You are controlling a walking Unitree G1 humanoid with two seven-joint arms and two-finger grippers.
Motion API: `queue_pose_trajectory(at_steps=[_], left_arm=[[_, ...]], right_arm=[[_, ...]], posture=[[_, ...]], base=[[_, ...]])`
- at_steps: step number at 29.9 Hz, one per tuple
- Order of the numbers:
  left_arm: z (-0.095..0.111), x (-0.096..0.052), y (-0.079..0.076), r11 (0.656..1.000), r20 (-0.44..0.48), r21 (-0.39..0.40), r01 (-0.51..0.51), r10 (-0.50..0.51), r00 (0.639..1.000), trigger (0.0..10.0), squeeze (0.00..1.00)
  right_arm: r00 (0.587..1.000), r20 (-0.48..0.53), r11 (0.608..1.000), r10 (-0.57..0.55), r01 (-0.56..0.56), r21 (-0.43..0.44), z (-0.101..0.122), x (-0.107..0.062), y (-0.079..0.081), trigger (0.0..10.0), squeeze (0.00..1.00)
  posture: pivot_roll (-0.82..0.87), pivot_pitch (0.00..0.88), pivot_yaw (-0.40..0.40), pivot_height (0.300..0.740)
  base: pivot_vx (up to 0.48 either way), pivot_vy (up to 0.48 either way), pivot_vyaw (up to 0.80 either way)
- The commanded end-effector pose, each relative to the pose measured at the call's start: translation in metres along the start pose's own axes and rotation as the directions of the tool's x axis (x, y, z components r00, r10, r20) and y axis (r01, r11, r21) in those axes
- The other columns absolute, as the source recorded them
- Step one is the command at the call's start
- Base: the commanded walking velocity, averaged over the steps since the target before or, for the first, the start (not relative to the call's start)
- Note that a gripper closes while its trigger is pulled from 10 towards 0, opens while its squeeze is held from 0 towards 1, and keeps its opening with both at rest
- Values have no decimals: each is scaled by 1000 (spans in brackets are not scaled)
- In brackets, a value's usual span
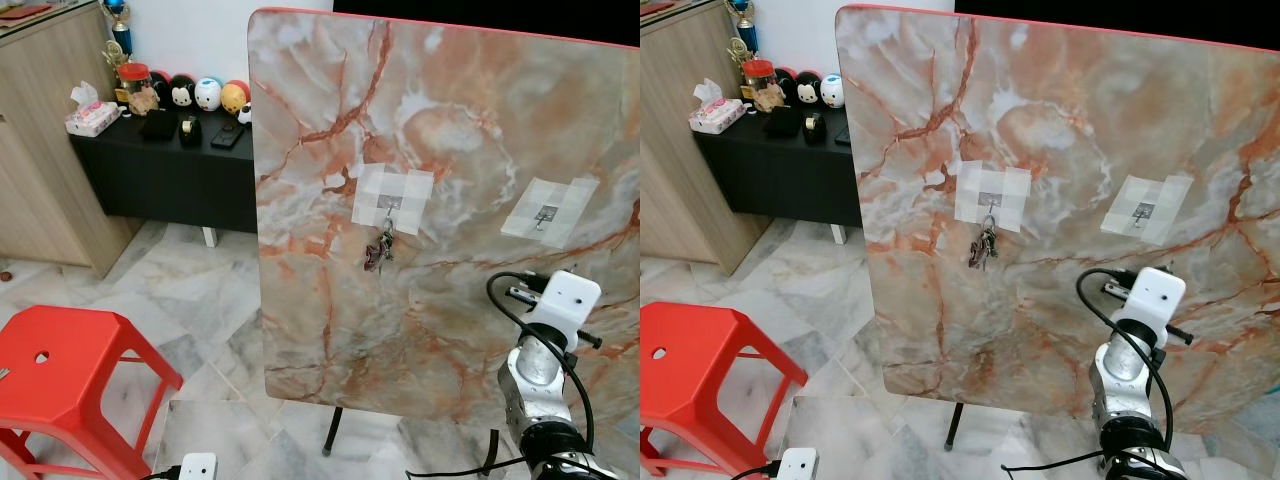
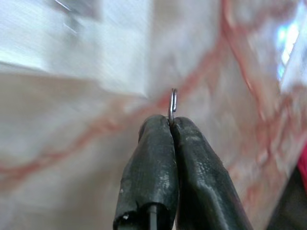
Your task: Hang keys on a hook
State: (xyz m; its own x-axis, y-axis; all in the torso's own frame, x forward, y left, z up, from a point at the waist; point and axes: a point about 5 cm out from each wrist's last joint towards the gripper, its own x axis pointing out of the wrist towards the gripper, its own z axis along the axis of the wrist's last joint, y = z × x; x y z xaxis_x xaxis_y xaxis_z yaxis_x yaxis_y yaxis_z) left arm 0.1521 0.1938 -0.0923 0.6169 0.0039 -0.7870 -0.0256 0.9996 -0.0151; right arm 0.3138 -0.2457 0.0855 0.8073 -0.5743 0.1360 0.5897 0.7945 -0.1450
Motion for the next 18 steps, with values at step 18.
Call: queue_pose_trajectory(at_steps=[18], left_arm=[[-5,0,-4,1000,-26,-17,16,-16,1000,10000,0]], right_arm=[[980,196,961,-17,71,-268,21,5,3,10000,0]], posture=[[57,0,-104,740]], base=[[0,0,0]])
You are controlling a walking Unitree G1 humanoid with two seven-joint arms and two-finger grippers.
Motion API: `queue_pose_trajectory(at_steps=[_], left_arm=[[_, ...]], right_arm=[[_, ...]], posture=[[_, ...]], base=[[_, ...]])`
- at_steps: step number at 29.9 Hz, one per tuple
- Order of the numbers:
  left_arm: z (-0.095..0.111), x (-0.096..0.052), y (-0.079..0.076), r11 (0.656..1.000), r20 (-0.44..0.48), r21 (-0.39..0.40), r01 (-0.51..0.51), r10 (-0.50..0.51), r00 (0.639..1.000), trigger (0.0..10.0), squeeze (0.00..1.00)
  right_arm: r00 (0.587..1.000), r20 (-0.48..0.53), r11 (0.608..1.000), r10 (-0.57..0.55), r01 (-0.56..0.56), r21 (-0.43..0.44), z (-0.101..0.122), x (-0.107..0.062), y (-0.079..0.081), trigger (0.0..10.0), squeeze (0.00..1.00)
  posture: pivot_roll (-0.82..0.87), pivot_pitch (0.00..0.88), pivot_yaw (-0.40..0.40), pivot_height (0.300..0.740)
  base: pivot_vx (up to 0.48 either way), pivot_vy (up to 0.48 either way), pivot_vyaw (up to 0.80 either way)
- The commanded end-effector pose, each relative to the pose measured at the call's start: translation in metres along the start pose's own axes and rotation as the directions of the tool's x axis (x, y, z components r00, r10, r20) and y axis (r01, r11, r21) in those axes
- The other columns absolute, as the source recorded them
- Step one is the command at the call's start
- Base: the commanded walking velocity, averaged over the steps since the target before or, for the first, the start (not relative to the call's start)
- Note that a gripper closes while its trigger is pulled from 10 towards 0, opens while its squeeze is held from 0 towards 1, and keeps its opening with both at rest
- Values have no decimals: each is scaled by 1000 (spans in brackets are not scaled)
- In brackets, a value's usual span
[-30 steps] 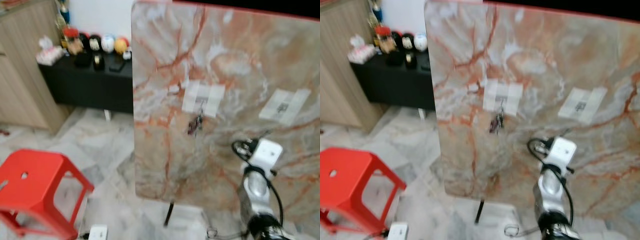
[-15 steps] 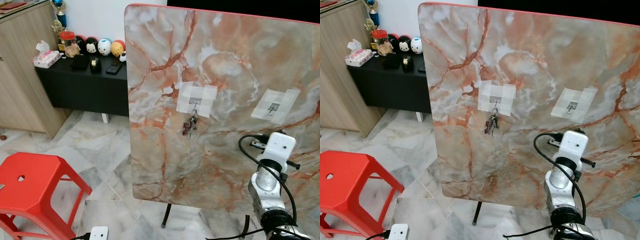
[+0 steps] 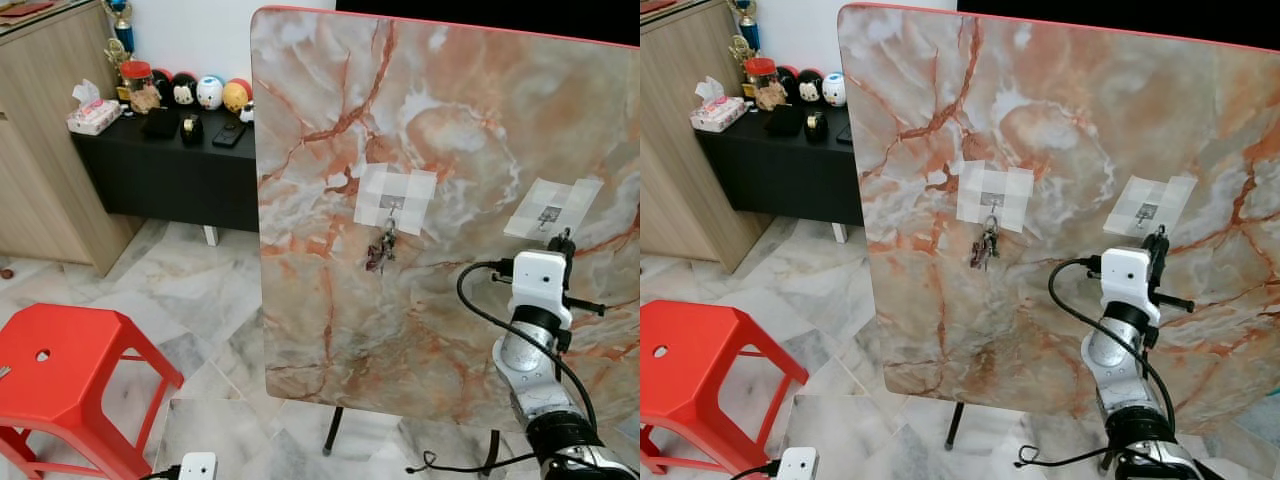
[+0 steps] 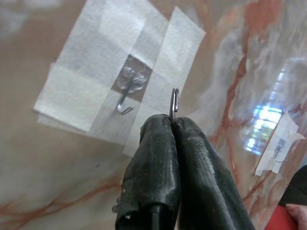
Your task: Hang keys on a hook
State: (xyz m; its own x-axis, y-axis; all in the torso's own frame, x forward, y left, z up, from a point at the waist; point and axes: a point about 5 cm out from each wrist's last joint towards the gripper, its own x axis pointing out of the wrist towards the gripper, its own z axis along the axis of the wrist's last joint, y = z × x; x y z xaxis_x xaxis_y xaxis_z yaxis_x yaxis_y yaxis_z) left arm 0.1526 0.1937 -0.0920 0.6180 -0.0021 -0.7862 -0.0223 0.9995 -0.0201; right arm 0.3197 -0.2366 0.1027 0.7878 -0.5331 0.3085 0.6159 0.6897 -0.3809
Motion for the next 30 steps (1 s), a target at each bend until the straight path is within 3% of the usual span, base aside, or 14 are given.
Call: queue_pose_trajectory(at_steps=[1,5,9,30], left_arm=[[-6,-1,-4,1000,-27,-17,11,-11,1000,10000,0],[-6,-1,-4,1000,-29,-18,12,-12,1000,10000,0],[-6,-1,-5,1000,-30,-19,13,-14,999,10000,0],[-8,-1,-5,1000,-39,-25,11,-12,999,10000,0]], right_arm=[[1000,3,999,-11,11,-51,-1,3,-5,10000,0],[1000,-17,990,2,-4,-140,-6,3,-4,10000,0],[1000,-15,986,5,-8,-168,-7,3,-4,10000,0],[999,18,975,41,-36,-221,2,5,4,10000,0]], posture=[[57,0,-104,740],[54,0,-104,740],[58,0,-105,740],[56,0,-104,740]], base=[[0,0,0],[0,0,0],[0,0,0],[0,0,0]])
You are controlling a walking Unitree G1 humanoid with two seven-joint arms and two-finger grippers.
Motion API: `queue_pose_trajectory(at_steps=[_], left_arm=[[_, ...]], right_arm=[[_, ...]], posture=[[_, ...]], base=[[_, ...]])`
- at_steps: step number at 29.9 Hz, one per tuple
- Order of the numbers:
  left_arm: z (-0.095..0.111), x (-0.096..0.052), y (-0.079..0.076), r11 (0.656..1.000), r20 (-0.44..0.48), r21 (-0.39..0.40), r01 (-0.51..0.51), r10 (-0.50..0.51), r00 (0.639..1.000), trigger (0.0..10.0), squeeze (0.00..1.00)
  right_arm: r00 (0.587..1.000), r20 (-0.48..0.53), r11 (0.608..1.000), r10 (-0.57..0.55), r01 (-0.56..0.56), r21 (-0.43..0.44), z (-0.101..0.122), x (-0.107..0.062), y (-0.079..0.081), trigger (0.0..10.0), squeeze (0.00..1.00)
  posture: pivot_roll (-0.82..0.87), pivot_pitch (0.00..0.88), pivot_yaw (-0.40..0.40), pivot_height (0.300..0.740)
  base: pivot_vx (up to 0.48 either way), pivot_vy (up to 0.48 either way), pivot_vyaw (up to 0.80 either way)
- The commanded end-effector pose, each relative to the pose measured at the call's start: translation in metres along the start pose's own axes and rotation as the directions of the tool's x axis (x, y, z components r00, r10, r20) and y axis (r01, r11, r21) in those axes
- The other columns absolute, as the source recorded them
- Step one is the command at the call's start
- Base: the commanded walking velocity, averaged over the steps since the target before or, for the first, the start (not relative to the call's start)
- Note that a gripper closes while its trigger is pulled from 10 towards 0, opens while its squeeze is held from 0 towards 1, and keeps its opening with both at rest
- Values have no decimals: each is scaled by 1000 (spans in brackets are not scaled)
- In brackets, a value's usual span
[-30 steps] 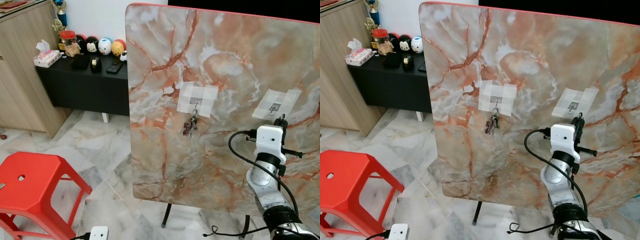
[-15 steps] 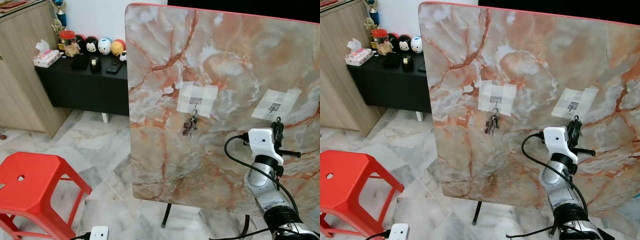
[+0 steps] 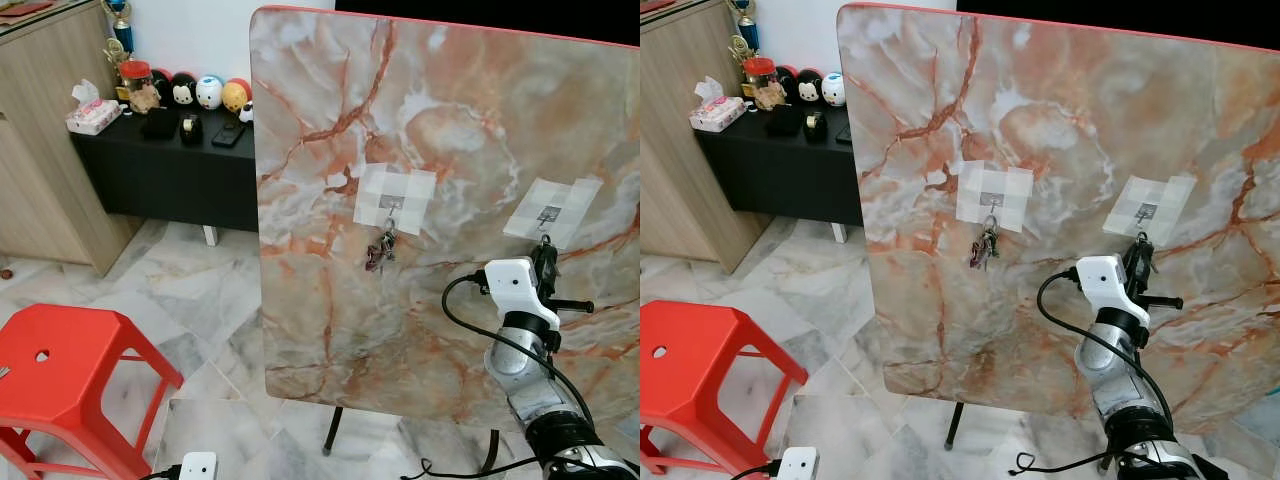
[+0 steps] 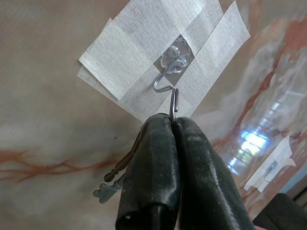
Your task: Hang keys on a hook
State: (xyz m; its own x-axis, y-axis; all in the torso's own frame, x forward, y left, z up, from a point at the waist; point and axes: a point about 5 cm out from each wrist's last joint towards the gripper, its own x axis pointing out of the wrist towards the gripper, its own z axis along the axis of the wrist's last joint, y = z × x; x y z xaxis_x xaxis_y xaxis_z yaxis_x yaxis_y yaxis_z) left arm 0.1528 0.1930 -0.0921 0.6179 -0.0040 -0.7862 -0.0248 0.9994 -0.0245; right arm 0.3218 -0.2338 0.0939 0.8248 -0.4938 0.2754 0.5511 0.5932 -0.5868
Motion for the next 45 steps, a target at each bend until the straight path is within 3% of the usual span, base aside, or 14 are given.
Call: queue_pose_trajectory(at_steps=[1,12,18,45], left_arm=[[-8,-1,-4,1000,-39,-21,8,-9,999,10000,0],[-10,-2,-3,1000,-46,-19,9,-10,999,10000,0],[-9,-2,-3,1000,-45,-18,11,-12,999,10000,0],[-10,-1,-4,1000,-47,-23,11,-12,999,10000,0]], right_arm=[[999,25,999,-32,31,6,8,7,-5,10000,0],[996,37,996,-82,81,24,10,9,-10,10000,0],[998,-30,999,-47,47,-7,2,10,-6,10000,0],[999,-29,999,-42,42,-20,11,19,-5,10000,0]], posture=[[56,0,-104,740],[57,0,-104,740],[57,0,-104,740],[59,0,-107,740]], base=[[0,0,0],[0,0,0],[0,0,0],[0,0,0]])
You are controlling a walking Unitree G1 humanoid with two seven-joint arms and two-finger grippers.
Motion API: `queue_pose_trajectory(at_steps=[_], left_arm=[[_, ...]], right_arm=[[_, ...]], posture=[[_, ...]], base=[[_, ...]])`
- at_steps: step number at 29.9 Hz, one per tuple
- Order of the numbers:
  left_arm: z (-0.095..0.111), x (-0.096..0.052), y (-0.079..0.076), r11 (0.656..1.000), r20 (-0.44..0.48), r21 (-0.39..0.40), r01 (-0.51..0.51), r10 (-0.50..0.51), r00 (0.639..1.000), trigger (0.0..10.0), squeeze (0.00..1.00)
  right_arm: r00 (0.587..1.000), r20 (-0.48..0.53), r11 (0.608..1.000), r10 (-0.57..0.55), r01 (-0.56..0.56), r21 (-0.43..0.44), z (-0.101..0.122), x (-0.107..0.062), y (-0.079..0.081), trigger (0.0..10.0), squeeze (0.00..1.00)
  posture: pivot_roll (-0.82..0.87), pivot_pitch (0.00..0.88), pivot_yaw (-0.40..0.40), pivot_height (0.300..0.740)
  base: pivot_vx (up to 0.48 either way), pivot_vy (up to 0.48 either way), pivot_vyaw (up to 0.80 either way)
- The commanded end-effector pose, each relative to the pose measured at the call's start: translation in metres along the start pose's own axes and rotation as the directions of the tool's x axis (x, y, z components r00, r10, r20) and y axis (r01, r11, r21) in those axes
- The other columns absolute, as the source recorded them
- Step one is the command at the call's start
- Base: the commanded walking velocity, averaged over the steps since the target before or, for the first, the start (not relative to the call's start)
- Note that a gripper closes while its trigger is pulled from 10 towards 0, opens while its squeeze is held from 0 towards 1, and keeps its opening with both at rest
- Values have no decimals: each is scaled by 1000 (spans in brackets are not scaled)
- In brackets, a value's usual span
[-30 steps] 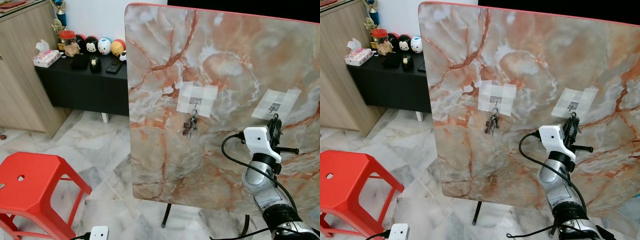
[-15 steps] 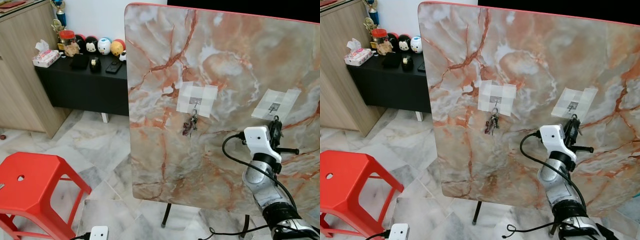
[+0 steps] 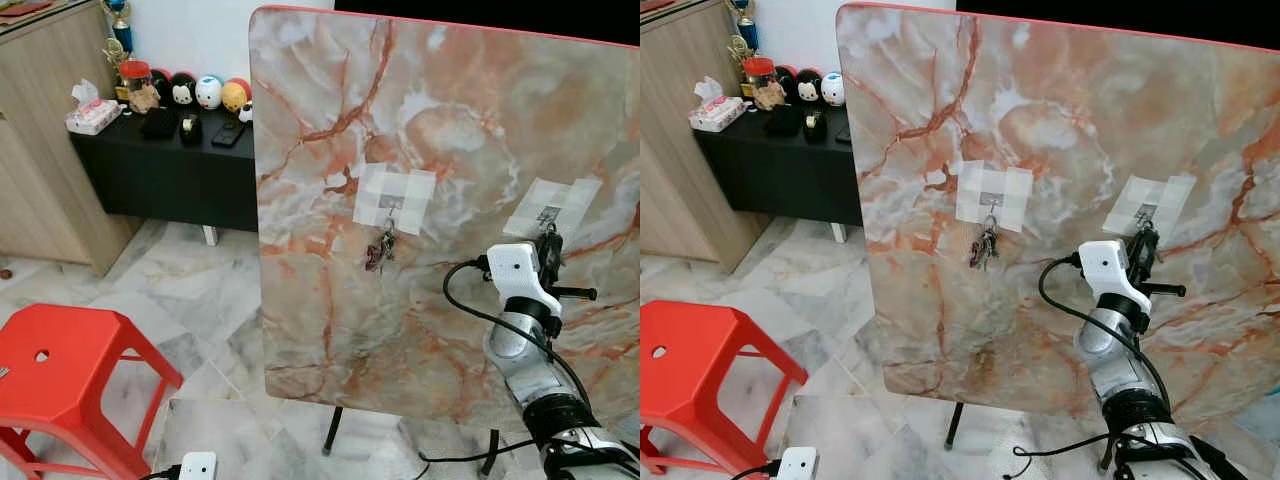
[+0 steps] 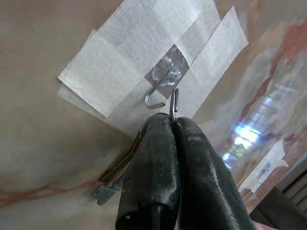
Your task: Hang keys on a hook
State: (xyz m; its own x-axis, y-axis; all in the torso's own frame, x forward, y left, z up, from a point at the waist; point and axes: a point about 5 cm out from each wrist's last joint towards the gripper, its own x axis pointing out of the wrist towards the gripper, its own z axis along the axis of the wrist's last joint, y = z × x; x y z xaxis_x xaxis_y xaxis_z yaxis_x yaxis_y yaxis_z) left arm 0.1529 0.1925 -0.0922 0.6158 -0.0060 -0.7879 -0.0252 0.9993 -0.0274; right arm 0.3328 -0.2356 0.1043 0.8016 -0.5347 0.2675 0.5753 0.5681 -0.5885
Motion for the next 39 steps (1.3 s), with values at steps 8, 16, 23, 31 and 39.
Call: queue_pose_trajectory(at_steps=[8,16,23,31,39], left_arm=[[-10,-2,-3,1000,-43,-21,8,-9,999,10000,0],[-11,-2,-3,1000,-44,-21,8,-9,999,10000,0],[-11,-2,-3,1000,-44,-21,9,-10,999,10000,0],[-11,-2,-3,1000,-42,-20,11,-12,999,10000,0],[-10,-2,-3,1000,-41,-20,12,-13,999,10000,0]], right_arm=[[1000,0,1000,12,-12,-16,1,5,-2,10000,0],[999,7,999,34,-33,-36,-1,4,-1,10000,0],[999,-1,998,38,-38,-45,-3,4,-1,10000,0],[1000,8,999,29,-29,-20,-1,4,-2,10000,329],[999,-2,999,36,-36,-14,-3,3,-1,10000,1000]], posture=[[60,0,-108,740],[59,0,-107,740],[60,0,-108,740],[61,0,-107,740],[60,0,-108,740]], base=[[0,0,0],[0,0,0],[0,0,0],[0,0,0],[0,0,0]])
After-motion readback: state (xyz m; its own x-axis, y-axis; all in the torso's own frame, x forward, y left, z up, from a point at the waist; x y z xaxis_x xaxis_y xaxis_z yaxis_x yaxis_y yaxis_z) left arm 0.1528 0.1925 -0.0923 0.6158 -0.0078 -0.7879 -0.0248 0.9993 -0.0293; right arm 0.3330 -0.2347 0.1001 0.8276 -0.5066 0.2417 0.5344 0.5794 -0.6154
